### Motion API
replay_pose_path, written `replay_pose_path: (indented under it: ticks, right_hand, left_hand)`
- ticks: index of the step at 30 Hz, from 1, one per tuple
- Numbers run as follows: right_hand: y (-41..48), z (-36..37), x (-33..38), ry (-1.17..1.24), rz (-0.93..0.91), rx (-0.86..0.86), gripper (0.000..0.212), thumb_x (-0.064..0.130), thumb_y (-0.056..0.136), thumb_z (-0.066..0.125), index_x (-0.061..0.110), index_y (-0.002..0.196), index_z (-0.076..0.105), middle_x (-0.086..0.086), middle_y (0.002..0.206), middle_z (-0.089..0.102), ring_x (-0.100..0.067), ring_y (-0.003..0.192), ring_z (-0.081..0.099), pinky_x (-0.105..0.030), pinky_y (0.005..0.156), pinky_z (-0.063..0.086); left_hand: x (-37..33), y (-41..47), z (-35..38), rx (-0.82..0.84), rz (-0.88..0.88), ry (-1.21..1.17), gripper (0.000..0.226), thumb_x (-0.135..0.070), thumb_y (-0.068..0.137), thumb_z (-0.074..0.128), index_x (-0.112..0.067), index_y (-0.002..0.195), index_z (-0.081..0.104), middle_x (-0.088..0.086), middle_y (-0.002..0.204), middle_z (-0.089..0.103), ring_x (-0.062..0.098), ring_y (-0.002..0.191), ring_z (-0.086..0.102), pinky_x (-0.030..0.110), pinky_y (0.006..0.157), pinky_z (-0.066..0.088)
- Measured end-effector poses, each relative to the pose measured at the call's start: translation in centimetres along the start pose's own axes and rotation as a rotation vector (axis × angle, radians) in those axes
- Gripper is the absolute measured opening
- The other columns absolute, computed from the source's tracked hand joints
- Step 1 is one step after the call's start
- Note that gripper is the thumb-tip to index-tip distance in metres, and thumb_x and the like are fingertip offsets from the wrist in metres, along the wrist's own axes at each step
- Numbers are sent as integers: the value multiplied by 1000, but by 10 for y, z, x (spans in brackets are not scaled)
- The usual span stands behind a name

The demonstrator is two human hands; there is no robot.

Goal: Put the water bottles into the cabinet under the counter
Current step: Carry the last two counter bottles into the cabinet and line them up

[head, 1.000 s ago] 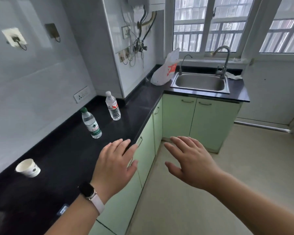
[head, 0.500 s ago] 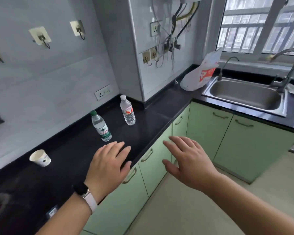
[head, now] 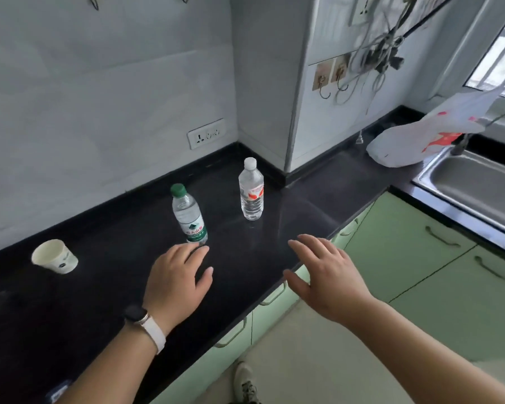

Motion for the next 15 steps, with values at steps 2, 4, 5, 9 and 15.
replay_pose_path:
  ticks: [2,4,5,9,15]
  right_hand:
    - [32,17,-7,35,37,44,60,57,92,46,21,138,53,3,139,54,-25,127,50,-40,102,42]
    - [58,35,-12,82,85,103,60,56,93,49,22,143,47,5,144,48,-23,133,43,-39,106,37]
    - [71,43,-14,108,113,124,60,55,94,50,22,144,46,5,146,46,-23,134,41,-38,108,36]
    - [111,69,-19,227,249,196,60,52,94,54,24,145,42,7,148,43,-20,136,37,-37,107,36]
    - [162,99,-39,435,414,252,64,47,92,61,21,145,39,2,146,45,-16,131,46,-32,102,39]
  left_hand:
    - [25,13,23,17,-85,-43,49,-40,89,48,-7,116,72,7,113,70,30,103,66,43,80,55]
    - [50,21,44,55,-194,-86,49,-41,89,49,-7,116,71,8,114,69,31,104,65,44,79,55]
    - [62,25,54,73,-259,-111,46,-39,90,52,-7,117,70,8,117,69,31,107,64,44,82,55]
    - [91,37,80,171,-529,-269,47,-34,94,65,-11,134,59,6,134,60,28,123,55,43,97,48]
    - [97,62,95,116,-758,-597,61,-36,91,70,-18,143,45,-7,132,53,12,120,54,29,94,43]
Point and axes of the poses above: each hand's wrist, its own y-axis towards the middle knuckle, its own z-axis out of the palm, x = y × z, the point moved 3 cm from there along y, towards the middle knuckle
